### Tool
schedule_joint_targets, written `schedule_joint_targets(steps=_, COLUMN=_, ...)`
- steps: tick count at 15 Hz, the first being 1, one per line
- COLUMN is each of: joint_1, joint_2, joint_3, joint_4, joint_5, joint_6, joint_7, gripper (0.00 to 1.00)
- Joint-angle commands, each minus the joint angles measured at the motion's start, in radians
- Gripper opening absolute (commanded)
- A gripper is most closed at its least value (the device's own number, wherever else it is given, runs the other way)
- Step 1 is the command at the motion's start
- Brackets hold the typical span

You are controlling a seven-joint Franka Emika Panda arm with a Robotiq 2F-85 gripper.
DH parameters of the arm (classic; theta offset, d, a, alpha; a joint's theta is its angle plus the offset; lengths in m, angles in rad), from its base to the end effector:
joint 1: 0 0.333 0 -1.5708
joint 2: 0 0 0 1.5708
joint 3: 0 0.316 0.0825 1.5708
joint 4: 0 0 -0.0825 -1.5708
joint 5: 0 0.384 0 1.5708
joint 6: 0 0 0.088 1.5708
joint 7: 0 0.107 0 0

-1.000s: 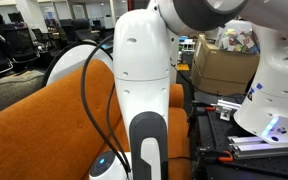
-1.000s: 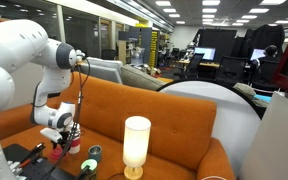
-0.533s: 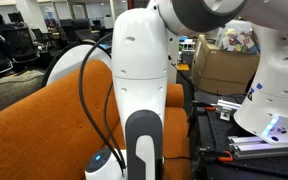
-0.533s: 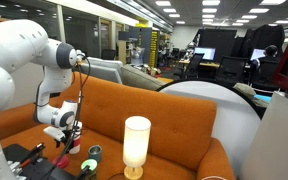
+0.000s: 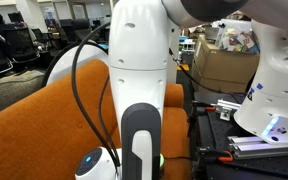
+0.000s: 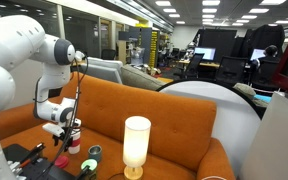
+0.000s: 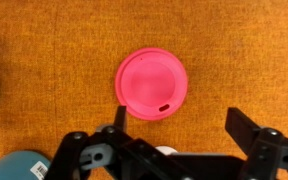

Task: Remove the lid of the orange cup then put on the table

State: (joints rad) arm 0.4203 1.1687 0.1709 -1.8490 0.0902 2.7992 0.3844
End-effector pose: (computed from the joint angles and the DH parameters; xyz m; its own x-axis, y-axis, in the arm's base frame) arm 0.4264 0.3001 -0.1061 0.9622 0.0405 -0.2692 0.0220 -0.9972 -0.0716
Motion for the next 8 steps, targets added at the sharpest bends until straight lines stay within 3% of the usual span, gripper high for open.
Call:
schedule_joint_targets(steps=1, joint_1=0.014, joint_2=-0.006, joint_3=-0.009, joint_4=0.002, joint_5=0.021, joint_6=-0.014, joint_7=-0.011, gripper=1.0)
schedule_joint_targets(steps=8, joint_1=0.016, joint_2=-0.009, joint_3=-0.015, joint_4=-0.006, joint_5=0.02, joint_6=-0.017, joint_7=-0.01, gripper=1.0)
